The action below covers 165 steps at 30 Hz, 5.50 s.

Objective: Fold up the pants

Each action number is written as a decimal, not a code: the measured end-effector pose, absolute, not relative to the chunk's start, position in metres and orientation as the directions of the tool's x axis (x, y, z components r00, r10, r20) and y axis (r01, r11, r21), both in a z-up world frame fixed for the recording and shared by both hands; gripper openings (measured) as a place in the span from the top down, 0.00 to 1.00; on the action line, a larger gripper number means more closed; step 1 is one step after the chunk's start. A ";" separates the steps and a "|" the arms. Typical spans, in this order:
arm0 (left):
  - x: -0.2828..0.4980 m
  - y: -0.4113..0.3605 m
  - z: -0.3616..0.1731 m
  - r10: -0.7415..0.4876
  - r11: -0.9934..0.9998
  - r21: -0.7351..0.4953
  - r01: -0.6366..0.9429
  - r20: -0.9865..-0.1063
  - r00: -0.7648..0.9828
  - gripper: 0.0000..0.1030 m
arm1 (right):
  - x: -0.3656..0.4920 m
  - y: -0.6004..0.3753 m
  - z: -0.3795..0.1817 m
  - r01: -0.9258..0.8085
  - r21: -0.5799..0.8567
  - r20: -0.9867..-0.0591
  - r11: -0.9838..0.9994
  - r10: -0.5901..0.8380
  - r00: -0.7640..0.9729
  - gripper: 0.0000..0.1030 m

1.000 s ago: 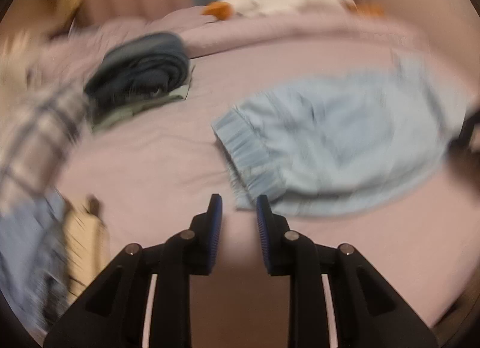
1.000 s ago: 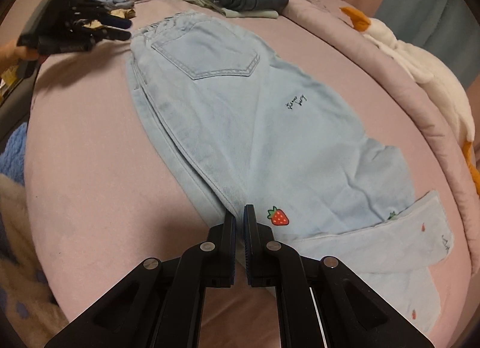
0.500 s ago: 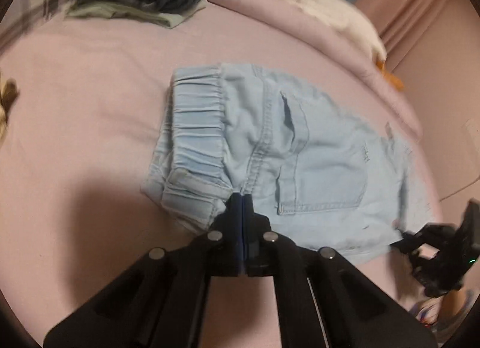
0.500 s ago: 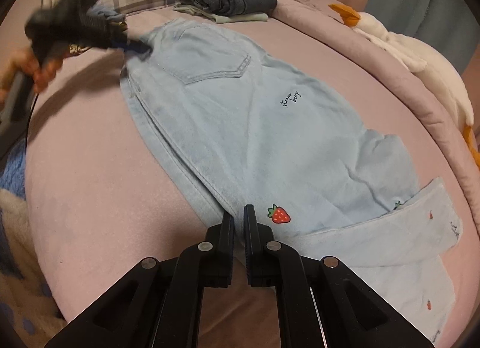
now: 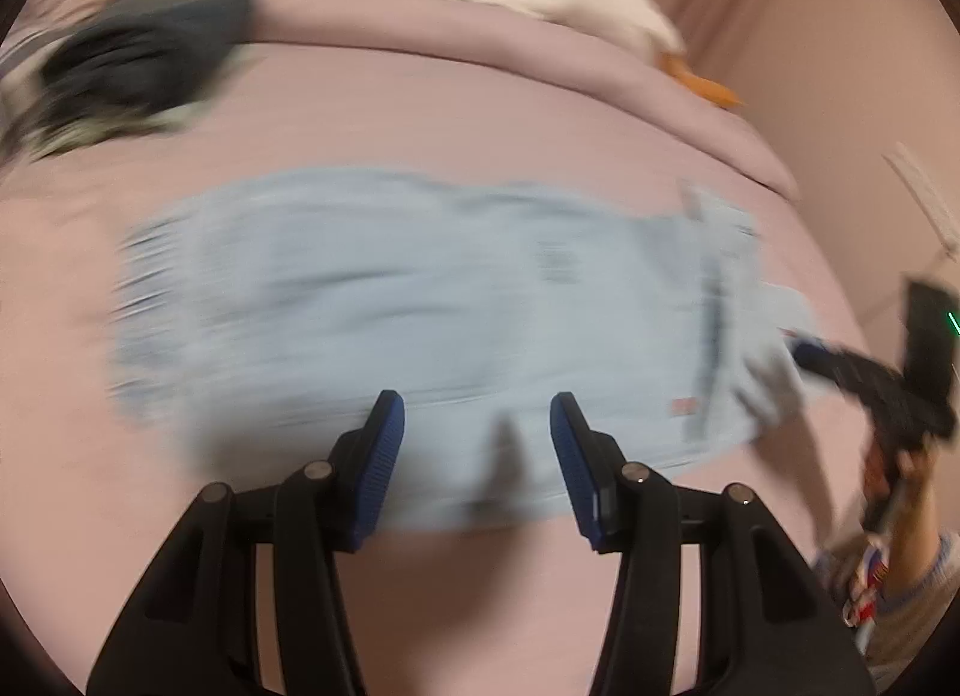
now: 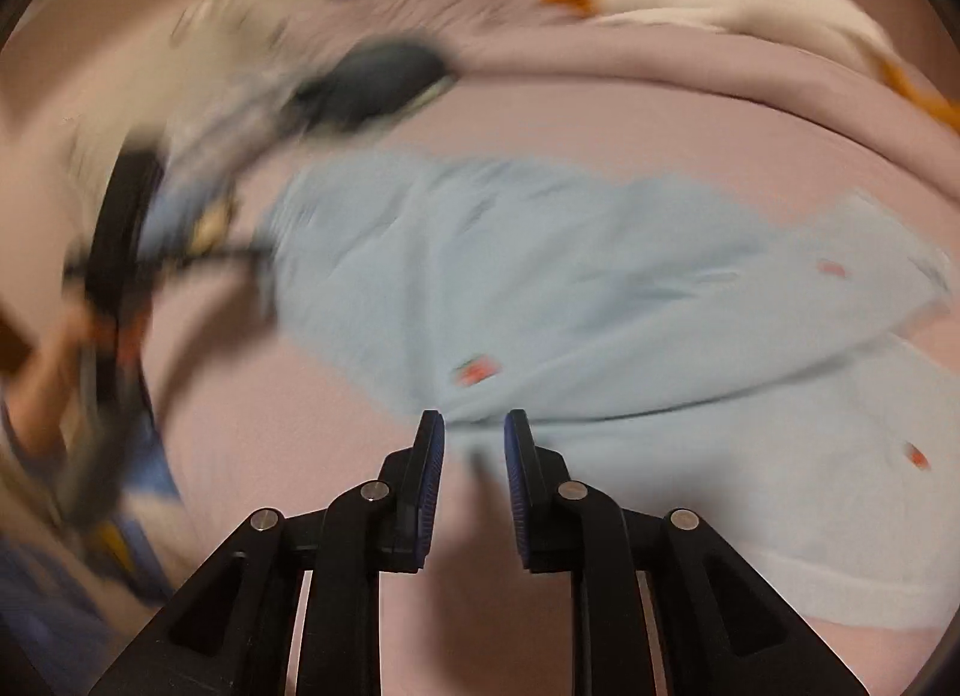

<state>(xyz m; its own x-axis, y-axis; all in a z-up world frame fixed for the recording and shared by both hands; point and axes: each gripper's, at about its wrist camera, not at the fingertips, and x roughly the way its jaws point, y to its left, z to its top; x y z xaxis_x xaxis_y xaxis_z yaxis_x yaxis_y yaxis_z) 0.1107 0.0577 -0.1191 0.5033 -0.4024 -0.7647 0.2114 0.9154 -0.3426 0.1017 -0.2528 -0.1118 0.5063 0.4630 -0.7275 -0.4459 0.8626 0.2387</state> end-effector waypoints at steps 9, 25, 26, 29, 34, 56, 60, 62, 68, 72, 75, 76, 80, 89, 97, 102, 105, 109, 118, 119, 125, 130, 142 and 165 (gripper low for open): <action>0.132 -0.081 -0.140 -0.507 0.818 -0.318 0.479 -0.793 0.338 0.52 | 0.211 -0.355 -0.097 -0.071 0.303 -0.765 0.950 0.287 0.576 0.54; 0.130 -0.125 -0.164 -0.453 0.775 -0.189 0.603 -0.831 0.322 0.74 | 0.323 -0.340 -0.132 0.092 0.168 -0.874 0.981 0.105 0.474 0.96; 0.131 -0.123 -0.164 -0.456 0.775 -0.194 0.602 -0.831 0.320 0.76 | 0.317 -0.343 -0.129 0.097 0.186 -0.863 0.978 0.115 0.493 0.96; 0.131 -0.118 -0.165 -0.456 0.776 -0.196 0.600 -0.831 0.319 0.81 | 0.287 -0.364 -0.108 0.108 0.258 -0.800 0.960 0.150 0.581 0.96; 0.128 -0.117 -0.163 -0.461 0.771 -0.199 0.604 -0.830 0.314 0.89 | 0.177 -0.416 -0.061 0.133 0.418 -0.626 0.898 0.179 0.759 0.96; 0.114 -0.129 -0.161 -0.348 0.748 -0.041 0.663 -0.874 0.339 0.91 | -0.019 -0.523 -0.156 0.346 0.850 -0.429 0.397 0.141 0.892 0.60; 0.117 -0.131 -0.161 -0.343 0.756 -0.049 0.653 -0.879 0.331 0.91 | 0.003 -0.523 -0.145 0.358 0.821 -0.455 0.444 0.131 0.881 0.60; 0.117 -0.132 -0.161 -0.339 0.755 -0.042 0.654 -0.879 0.335 0.91 | 0.016 -0.519 -0.143 0.350 0.817 -0.457 0.458 0.142 0.878 0.62; 0.112 -0.126 -0.154 -0.370 0.777 -0.056 0.627 -0.847 0.382 0.94 | 0.002 -0.526 -0.142 0.370 0.799 -0.470 0.475 0.107 0.876 0.94; 0.099 -0.125 -0.148 -0.376 0.749 -0.024 0.662 -0.838 0.395 0.94 | -0.017 -0.528 -0.143 0.370 0.809 -0.466 0.457 0.114 0.877 0.94; 0.101 -0.127 -0.160 -0.342 0.749 -0.004 0.662 -0.859 0.381 0.92 | -0.008 -0.527 -0.153 0.402 0.783 -0.516 0.475 0.135 0.846 0.94; 0.101 -0.128 -0.162 -0.339 0.751 -0.003 0.660 -0.860 0.382 0.91 | -0.003 -0.528 -0.161 0.421 0.782 -0.536 0.460 0.151 0.830 0.94; 0.104 -0.118 -0.158 -0.368 0.770 -0.053 0.636 -0.852 0.374 0.89 | -0.003 -0.533 -0.165 0.411 0.808 -0.515 0.423 0.167 0.841 0.94; 0.093 -0.060 -0.120 -0.530 0.785 -0.254 0.565 -0.747 0.401 0.67 | -0.020 -0.527 -0.112 0.380 0.705 -0.514 0.599 0.062 0.856 0.69; 0.123 -0.014 -0.168 -0.427 0.893 -0.313 0.325 -0.816 0.389 0.73 | 0.062 -0.406 -0.116 0.184 0.340 -0.680 0.922 0.105 0.725 0.69; 0.099 0.019 -0.169 -0.447 0.885 -0.329 0.329 -0.798 0.405 0.79 | 0.074 -0.382 -0.133 0.133 0.104 -0.748 0.986 -0.011 0.663 0.74; 0.091 0.046 -0.164 -0.457 0.884 -0.349 0.310 -0.784 0.421 0.79 | 0.082 -0.390 -0.121 0.149 0.147 -0.774 0.978 0.020 0.632 0.74; 0.099 0.067 -0.170 -0.465 0.885 -0.396 0.244 -0.779 0.421 0.80 | 0.084 -0.333 -0.100 -0.093 0.180 -0.712 0.979 0.195 0.675 0.74; 0.107 0.076 -0.118 -0.516 0.857 -0.423 0.296 -0.692 0.505 0.57 | 0.133 -0.152 -0.135 -0.480 0.230 -0.755 0.846 0.466 0.461 0.74; 0.109 0.081 -0.116 -0.503 0.864 -0.413 0.289 -0.686 0.525 0.50 | 0.132 -0.141 -0.142 -0.497 0.233 -0.776 0.836 0.468 0.424 0.74; 0.145 0.100 -0.167 -0.291 0.957 -0.255 0.139 -0.841 0.457 0.52 | 0.106 -0.123 -0.147 -0.587 0.135 -0.832 0.798 0.413 0.370 0.76; 0.117 0.133 -0.164 -0.365 0.925 -0.363 0.115 -0.762 0.535 0.64 | 0.115 -0.157 -0.124 -0.530 0.261 -0.787 0.807 0.496 0.367 0.76; 0.156 0.145 -0.166 -0.341 0.918 -0.397 0.005 -0.782 0.521 0.85 | 0.182 -0.088 -0.142 -0.488 0.269 -0.797 0.830 0.477 0.371 0.76; 0.075 0.194 -0.160 -0.439 0.772 -0.617 -0.156 -0.693 0.572 0.46 | 0.184 -0.134 -0.123 -0.475 0.413 -0.772 0.777 0.575 0.270 0.68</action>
<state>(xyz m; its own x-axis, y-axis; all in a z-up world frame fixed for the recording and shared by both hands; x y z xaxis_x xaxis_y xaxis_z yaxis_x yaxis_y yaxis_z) 0.0750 0.1936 -0.1604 0.5718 -0.4385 -0.6934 -0.1560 0.7716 -0.6167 0.1844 -0.1341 -0.1229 0.2696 0.5754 -0.7722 -0.4748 0.7770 0.4132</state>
